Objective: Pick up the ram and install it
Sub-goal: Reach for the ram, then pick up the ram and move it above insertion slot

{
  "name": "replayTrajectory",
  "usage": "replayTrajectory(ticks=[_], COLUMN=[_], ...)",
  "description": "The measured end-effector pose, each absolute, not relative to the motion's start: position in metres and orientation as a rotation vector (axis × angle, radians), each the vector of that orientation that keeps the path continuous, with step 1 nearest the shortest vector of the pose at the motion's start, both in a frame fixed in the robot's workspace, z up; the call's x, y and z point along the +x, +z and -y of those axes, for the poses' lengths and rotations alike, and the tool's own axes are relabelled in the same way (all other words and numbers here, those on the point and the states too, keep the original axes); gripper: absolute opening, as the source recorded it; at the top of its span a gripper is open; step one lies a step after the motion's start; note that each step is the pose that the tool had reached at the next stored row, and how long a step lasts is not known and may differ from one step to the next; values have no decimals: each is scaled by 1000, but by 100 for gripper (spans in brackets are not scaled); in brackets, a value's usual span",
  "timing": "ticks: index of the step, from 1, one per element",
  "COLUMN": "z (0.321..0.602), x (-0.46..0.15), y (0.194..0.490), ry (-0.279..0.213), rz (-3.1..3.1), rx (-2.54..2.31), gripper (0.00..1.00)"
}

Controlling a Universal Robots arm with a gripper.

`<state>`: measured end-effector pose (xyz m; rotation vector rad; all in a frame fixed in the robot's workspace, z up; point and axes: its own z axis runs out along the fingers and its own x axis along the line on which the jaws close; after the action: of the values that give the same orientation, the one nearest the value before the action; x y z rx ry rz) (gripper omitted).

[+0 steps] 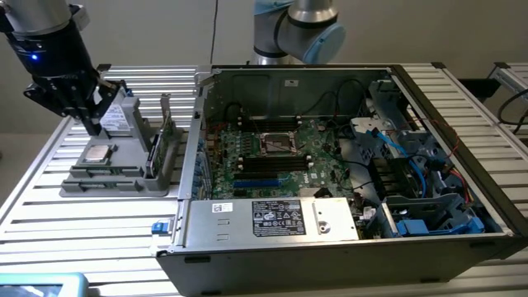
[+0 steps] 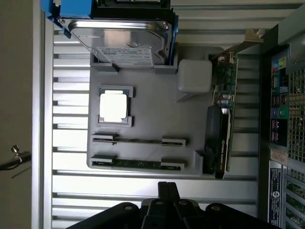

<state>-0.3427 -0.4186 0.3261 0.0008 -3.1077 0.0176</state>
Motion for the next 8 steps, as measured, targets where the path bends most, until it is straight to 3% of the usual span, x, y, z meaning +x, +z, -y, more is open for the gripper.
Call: replayTrajectory(ticks=[8], z=[408], x=[-349], y=[317], ry=[33], rz=[3108], rx=[26], gripper=[11])
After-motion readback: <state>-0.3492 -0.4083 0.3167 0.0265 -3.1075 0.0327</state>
